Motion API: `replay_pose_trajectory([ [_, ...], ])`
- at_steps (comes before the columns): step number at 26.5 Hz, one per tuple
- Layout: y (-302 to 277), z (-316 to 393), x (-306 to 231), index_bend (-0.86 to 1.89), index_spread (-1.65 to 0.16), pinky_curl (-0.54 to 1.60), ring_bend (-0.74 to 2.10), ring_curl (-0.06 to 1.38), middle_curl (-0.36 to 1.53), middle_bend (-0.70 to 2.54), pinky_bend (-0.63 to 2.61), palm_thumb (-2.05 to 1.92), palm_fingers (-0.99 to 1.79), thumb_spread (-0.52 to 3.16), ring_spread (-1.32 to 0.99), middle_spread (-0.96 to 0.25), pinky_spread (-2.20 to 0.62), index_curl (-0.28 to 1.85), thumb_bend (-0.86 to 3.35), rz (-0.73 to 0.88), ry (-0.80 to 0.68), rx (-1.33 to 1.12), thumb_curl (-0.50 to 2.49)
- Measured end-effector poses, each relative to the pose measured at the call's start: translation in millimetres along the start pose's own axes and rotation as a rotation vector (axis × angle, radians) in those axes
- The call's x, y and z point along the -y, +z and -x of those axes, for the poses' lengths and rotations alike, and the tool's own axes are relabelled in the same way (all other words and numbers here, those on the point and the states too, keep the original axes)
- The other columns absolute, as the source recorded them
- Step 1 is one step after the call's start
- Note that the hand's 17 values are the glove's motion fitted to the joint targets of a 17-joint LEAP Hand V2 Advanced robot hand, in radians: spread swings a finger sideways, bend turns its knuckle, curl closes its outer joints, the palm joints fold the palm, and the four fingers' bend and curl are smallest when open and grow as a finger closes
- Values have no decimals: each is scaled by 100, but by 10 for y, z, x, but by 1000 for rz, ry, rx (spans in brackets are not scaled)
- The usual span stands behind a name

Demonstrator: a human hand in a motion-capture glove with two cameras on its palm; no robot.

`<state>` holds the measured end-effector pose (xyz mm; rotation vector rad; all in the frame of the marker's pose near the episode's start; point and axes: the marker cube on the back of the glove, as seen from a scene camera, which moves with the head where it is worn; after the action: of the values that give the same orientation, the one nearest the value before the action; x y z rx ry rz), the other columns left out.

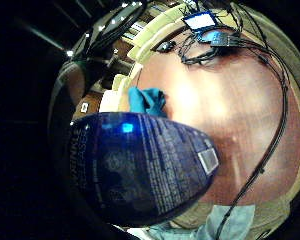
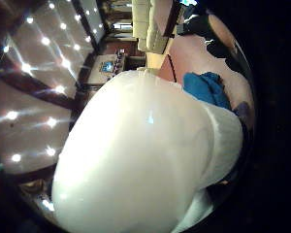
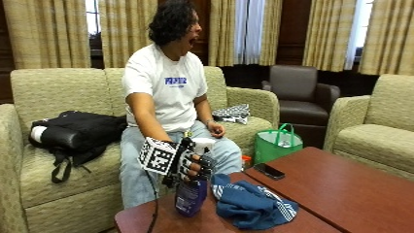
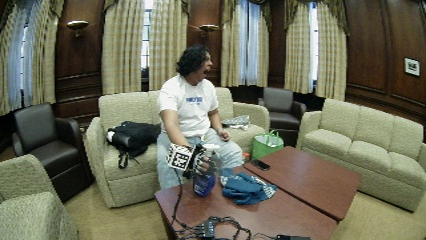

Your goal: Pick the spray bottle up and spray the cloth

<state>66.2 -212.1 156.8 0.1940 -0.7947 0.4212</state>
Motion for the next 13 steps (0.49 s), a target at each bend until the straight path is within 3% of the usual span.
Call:
replay_pose_trajectory([
  [13, 55, -3, 115, 12, -38, 35, 50, 36, 39, 26, 20, 76, 83, 96, -20, -19, 1, 21, -2, -120, -43, -3, 36],
])
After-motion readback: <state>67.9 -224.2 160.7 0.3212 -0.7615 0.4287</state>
